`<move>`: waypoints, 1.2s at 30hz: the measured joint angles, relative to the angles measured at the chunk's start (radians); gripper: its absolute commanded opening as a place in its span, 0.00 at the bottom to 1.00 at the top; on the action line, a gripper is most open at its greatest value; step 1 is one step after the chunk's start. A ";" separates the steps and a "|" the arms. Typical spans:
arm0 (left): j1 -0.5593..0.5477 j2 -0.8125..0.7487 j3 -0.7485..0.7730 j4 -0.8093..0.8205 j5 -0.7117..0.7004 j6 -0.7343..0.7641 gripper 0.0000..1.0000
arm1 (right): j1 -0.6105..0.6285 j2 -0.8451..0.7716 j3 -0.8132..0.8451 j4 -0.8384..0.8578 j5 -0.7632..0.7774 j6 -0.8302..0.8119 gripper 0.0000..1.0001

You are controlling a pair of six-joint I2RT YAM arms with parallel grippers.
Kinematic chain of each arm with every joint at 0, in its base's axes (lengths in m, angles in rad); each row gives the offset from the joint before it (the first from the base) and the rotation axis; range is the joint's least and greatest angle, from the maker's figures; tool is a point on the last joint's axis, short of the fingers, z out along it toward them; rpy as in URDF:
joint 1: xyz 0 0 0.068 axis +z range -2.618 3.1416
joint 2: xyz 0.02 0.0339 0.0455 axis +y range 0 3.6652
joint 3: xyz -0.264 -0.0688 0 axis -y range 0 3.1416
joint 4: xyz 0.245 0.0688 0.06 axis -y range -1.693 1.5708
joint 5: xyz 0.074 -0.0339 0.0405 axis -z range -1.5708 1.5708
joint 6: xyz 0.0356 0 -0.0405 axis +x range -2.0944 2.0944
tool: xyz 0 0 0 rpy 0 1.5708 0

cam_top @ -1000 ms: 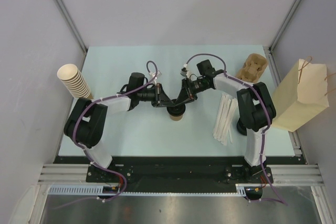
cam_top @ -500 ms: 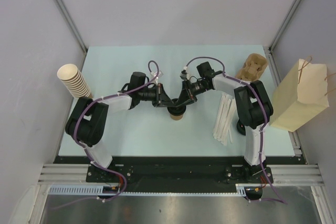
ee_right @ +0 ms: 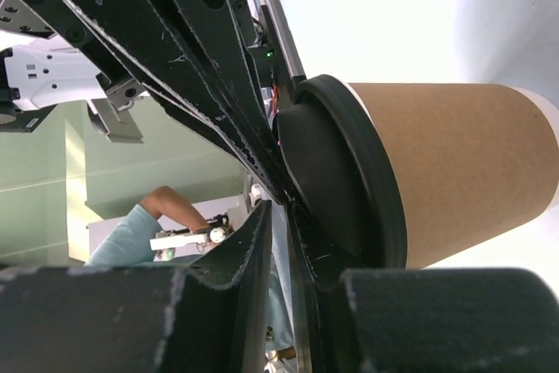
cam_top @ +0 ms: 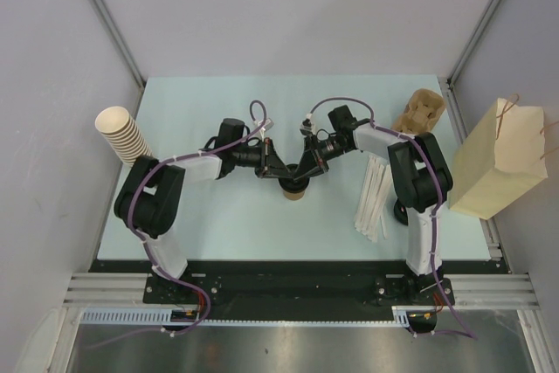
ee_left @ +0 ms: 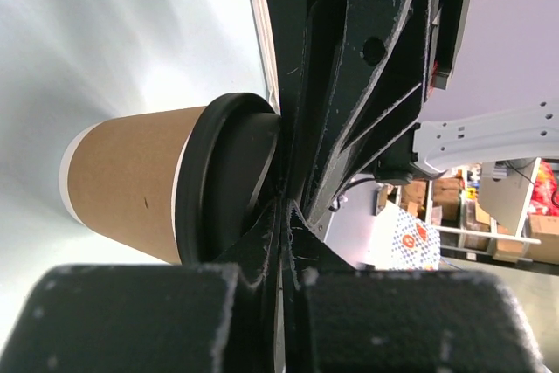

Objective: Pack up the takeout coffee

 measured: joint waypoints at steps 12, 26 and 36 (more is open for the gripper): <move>0.005 0.035 0.006 -0.001 0.021 -0.021 0.00 | -0.003 0.010 0.000 -0.028 -0.007 0.003 0.18; -0.003 -0.025 -0.022 0.035 -0.017 -0.018 0.06 | 0.014 -0.010 -0.010 -0.020 0.002 -0.002 0.20; -0.006 -0.117 -0.079 0.068 -0.025 -0.055 0.08 | 0.038 -0.102 -0.049 0.040 0.053 0.012 0.22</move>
